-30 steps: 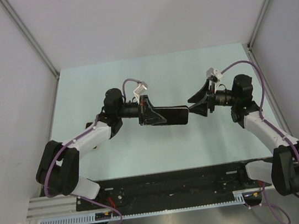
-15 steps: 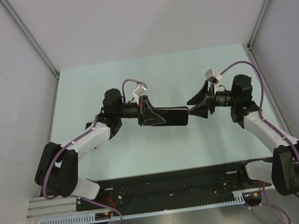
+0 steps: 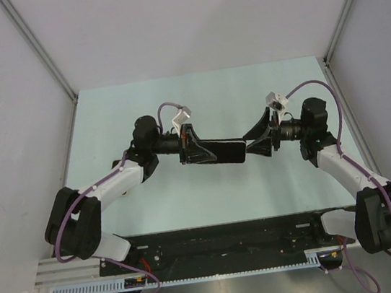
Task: Take the phone out of the phone case
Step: Remove the phone case from the phone.
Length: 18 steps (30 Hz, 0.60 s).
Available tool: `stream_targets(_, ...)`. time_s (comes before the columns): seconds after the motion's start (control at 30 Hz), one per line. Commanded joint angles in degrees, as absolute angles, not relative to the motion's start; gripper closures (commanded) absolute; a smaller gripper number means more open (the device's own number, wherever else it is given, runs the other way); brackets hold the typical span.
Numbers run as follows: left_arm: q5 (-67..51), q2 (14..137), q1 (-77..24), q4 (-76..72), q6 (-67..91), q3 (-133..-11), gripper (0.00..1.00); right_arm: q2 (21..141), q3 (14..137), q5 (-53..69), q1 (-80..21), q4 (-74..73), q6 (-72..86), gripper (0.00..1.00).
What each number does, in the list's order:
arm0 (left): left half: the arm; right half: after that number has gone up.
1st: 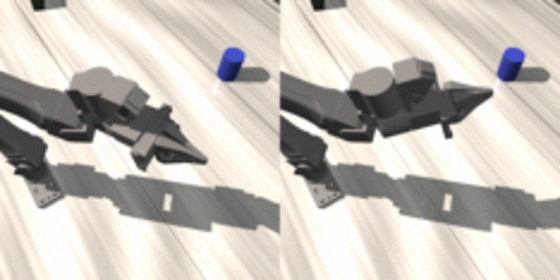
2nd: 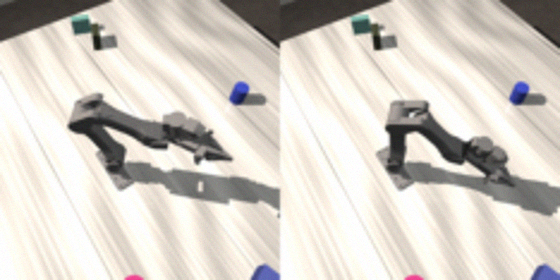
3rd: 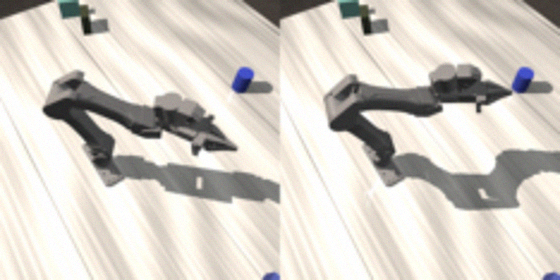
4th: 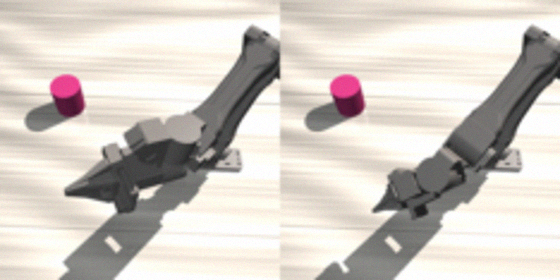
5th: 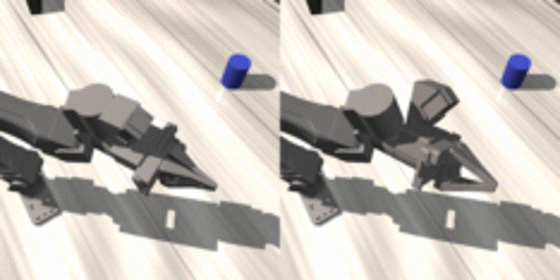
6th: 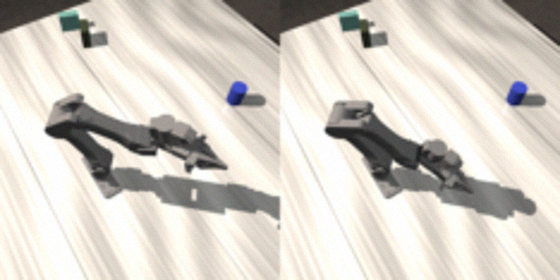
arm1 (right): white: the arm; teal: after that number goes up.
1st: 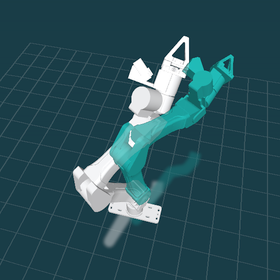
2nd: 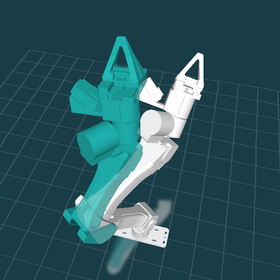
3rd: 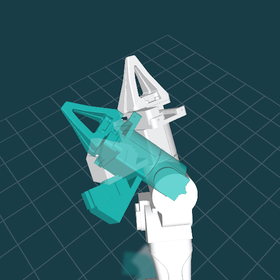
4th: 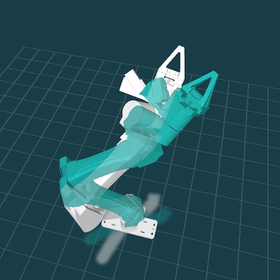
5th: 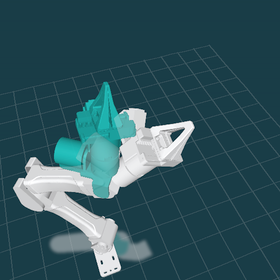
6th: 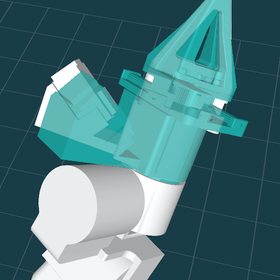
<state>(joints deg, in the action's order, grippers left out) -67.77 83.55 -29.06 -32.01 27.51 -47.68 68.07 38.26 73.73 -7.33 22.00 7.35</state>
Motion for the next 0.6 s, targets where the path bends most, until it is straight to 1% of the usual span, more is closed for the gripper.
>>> stream_targets(0.0, -66.5, 80.1, -28.6, -40.2, 28.2, -48.6, 1.0, 69.5, 38.8, 76.4, -9.1, 24.7, 10.4, 0.35)
stream_targets(0.37, -63.6, 79.4, -27.9, -43.1, 30.1, -47.6, 1.0, 69.0, 38.8, 78.9, -9.8, 28.6, 15.4, 0.34)
stream_targets(0.57, -62.9, 80.8, -27.9, -46.8, 34.3, -46.8, 1.0, 70.1, 38.8, 78.2, -10.9, 29.7, 16.3, 0.36)
